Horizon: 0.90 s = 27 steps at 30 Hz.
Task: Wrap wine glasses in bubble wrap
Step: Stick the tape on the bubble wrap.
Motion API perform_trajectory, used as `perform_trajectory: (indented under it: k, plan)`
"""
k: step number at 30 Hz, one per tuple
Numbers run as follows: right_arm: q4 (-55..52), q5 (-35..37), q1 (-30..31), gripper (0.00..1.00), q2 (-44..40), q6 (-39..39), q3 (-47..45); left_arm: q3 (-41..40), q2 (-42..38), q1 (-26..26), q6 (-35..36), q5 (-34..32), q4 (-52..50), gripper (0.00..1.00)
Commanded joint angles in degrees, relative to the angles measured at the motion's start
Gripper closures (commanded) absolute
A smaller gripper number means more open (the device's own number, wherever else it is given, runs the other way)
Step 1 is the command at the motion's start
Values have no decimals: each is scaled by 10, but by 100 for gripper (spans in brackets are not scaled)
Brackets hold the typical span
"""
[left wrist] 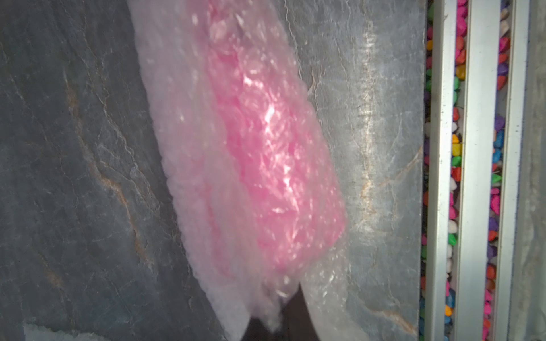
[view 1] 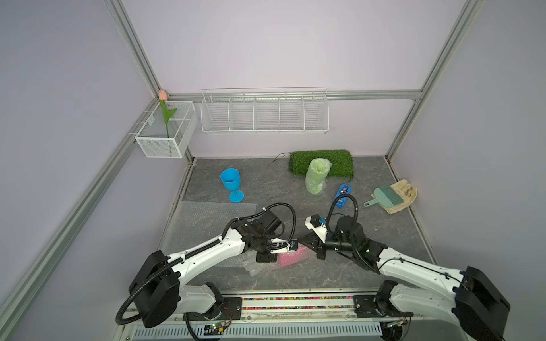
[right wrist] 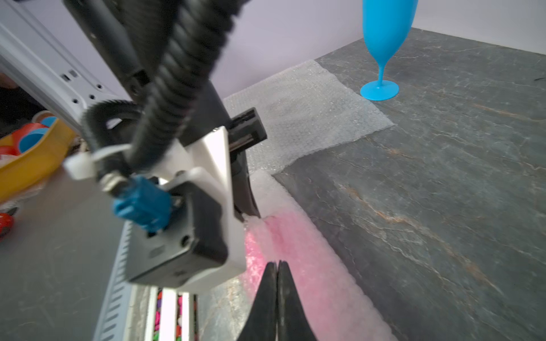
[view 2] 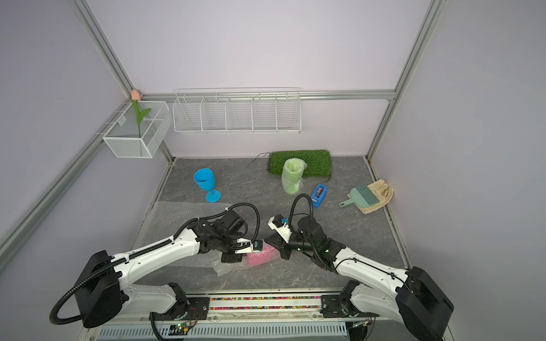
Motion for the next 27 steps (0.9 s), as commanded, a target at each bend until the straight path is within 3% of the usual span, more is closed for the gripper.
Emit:
perform_trajectory:
  k: [1,8,19,23,27]
  plan:
    - [23,45,2,93,28,-47,26,12,10,-5,18,18,-23,100]
    - [-23,68,-2,93,87,-53,74,5,5,-15,12,11,-22,100]
    - [-342,104,-1,89,177,-87,178,-6,-7,-26,3,-6,-16,100]
    - [-432,130,8,81,194,-64,224,-7,-9,-28,1,-14,-15,100]
    - [-512,217,17,67,224,-56,282,-9,-11,-31,-1,-16,-12,100]
